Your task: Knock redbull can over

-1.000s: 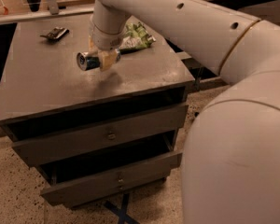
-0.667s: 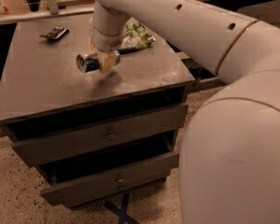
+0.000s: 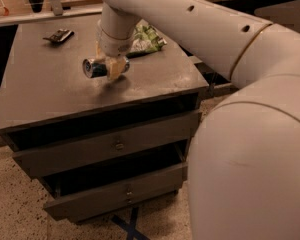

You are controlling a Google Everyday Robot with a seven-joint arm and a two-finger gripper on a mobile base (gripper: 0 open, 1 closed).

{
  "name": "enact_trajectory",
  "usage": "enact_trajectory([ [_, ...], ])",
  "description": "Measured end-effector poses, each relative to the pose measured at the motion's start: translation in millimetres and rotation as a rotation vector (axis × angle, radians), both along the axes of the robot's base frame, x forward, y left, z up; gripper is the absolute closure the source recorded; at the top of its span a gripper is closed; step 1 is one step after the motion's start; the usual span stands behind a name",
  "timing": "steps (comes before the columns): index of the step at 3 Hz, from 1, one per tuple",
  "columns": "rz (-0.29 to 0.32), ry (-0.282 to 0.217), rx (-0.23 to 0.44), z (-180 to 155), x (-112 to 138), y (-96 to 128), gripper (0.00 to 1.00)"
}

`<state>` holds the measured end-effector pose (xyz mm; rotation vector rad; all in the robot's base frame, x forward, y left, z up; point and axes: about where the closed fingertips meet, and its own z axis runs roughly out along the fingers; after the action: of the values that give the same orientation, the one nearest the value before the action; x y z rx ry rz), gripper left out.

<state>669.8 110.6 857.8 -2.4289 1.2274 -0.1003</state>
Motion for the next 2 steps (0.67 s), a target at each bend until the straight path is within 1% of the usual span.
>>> enact_trajectory([
  [1, -0.009, 0.01, 0.009, -0.2, 1.1, -0.8, 0.05],
  [2, -0.015, 0.017, 0.016, -0.3, 0.8, -1.6, 0.0],
])
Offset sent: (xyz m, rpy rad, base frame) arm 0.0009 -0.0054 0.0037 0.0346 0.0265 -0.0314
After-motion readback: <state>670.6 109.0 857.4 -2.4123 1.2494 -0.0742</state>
